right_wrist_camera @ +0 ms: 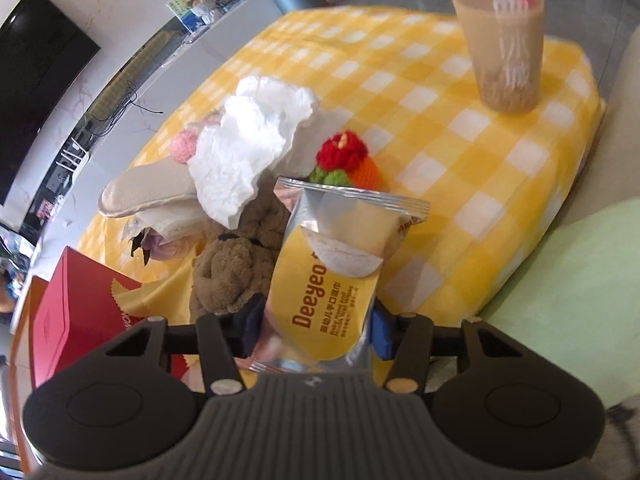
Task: Organize soft objects
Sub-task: 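Reach the right gripper to the yellow snack bag and grasp it, then grasp the brown towel teddy bear with the left gripper while right holds the bag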
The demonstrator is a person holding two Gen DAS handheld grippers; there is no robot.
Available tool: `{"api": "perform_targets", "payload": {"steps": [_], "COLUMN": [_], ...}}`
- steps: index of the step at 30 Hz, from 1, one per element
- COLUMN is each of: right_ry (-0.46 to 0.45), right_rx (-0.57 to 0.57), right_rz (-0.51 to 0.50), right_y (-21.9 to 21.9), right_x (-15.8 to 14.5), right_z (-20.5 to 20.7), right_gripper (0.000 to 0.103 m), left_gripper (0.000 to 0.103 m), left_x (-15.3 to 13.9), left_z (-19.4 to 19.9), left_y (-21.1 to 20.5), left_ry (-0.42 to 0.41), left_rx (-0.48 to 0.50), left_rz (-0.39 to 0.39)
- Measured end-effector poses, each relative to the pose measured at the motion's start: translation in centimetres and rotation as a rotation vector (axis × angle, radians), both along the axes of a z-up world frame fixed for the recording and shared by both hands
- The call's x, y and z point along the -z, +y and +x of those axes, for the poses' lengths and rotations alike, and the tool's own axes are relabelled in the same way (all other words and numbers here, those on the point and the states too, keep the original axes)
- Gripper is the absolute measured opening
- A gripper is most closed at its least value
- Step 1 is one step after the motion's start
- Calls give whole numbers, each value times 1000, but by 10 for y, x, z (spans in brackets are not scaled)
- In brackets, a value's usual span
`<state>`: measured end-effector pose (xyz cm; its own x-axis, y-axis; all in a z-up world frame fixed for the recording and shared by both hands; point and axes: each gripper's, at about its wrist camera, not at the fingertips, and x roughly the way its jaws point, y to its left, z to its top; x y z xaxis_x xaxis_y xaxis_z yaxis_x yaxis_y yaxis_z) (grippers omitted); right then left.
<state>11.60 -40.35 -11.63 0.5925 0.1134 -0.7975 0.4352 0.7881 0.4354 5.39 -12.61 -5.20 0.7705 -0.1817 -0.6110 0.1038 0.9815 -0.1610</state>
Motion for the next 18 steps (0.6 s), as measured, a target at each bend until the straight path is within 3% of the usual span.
{"api": "perform_targets", "payload": {"steps": [4, 7, 10, 11, 13, 18], "right_ry": [61, 111, 80, 74, 61, -32], "right_rx": [74, 68, 86, 93, 111, 163], "right_rz": [-125, -148, -201, -212, -192, -129], "right_y": [-2, 0, 1, 0, -4, -17], "right_x": [2, 13, 11, 11, 12, -5], "right_z": [4, 13, 15, 15, 14, -5], "right_gripper": [53, 57, 57, 50, 48, 44], "left_gripper": [91, 92, 92, 92, 92, 95], "left_x": [4, 8, 12, 13, 13, 10], "left_z": [1, 2, 0, 0, 3, 16], "left_y": [-2, -7, -20, -24, -31, -57], "left_ry": [6, 2, -28, -37, -39, -59], "left_rx": [13, 65, 126, 113, 89, 168], "left_rz": [34, 62, 113, 128, 146, 132]}}
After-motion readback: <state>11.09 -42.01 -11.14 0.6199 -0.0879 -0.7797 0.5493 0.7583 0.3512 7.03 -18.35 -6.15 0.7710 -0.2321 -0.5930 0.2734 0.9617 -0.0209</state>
